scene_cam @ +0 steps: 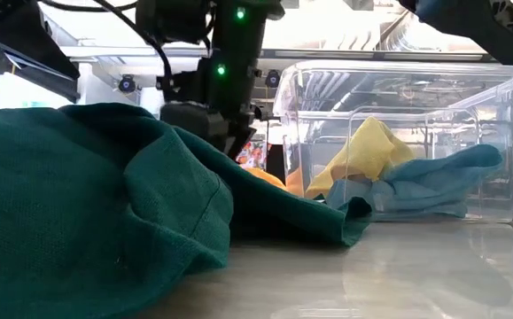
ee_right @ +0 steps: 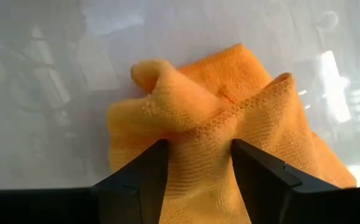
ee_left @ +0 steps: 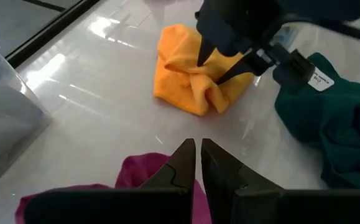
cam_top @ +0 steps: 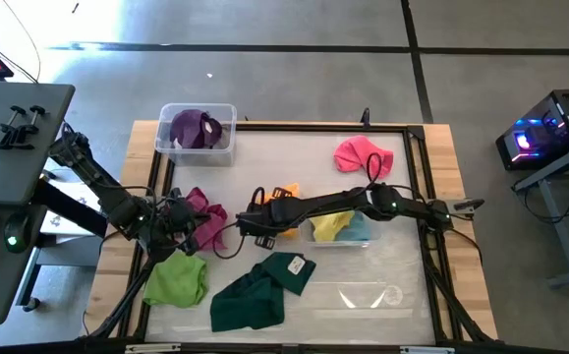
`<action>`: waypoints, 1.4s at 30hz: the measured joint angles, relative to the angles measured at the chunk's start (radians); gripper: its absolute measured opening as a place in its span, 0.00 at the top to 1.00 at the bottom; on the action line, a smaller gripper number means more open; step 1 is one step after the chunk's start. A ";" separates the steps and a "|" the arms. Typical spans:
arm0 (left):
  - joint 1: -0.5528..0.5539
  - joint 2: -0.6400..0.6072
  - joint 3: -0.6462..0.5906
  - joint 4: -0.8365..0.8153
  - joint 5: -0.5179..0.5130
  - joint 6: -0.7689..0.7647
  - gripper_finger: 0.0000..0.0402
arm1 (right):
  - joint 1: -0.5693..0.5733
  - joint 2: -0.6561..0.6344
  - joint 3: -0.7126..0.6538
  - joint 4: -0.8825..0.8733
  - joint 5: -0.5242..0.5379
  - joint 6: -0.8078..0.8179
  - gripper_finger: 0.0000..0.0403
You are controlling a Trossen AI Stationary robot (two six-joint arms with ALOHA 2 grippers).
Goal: Sort towels by color in basket
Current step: Put the orange towel into the bottom transparent bin
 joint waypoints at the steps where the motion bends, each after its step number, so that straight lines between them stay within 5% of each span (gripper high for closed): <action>1: 0.000 0.000 0.000 0.000 0.000 0.000 0.96 | -0.003 0.000 -0.011 0.006 0.008 0.000 0.58; 9: 0.000 0.000 0.000 0.017 0.000 0.010 0.96 | -0.028 -0.002 -0.128 0.109 -0.055 -0.032 0.67; 17: 0.000 0.000 0.000 0.017 0.000 0.010 0.96 | -0.012 -0.014 -0.166 0.265 -0.079 -0.164 0.98; 25: -0.051 0.000 0.000 0.017 0.000 -0.025 0.96 | 0.131 -0.173 -0.166 0.278 0.266 -0.274 0.99; 32: -0.125 0.030 0.000 0.018 -0.049 -0.051 0.96 | 0.227 -0.328 -0.167 0.028 0.634 -0.231 0.99; 38: -0.167 0.093 0.000 0.017 -0.079 -0.065 0.96 | 0.256 -0.485 -0.167 -0.295 0.762 -0.017 0.99; 42: -0.180 0.134 0.000 0.016 -0.079 -0.068 0.96 | 0.300 -0.596 -0.167 -0.433 0.745 0.115 0.99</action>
